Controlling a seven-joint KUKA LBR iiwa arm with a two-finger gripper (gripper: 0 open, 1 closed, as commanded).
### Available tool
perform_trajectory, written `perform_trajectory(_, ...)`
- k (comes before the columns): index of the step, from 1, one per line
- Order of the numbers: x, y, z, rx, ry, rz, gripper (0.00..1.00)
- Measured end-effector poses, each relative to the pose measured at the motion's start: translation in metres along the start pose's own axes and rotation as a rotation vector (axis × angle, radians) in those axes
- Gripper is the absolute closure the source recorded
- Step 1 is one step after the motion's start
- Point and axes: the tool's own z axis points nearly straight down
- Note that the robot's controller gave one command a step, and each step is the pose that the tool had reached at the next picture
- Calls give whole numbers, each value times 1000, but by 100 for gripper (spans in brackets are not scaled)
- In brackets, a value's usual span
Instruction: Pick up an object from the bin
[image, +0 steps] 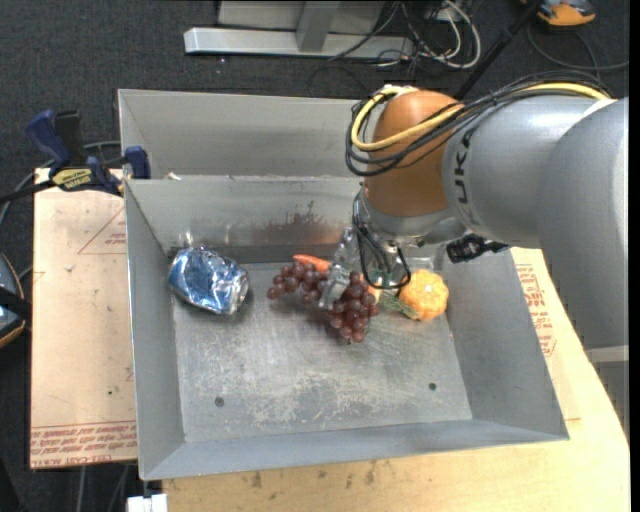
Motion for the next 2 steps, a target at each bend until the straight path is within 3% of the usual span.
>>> perform_trajectory(2,-1,0,-34,-2,-7,0,100)
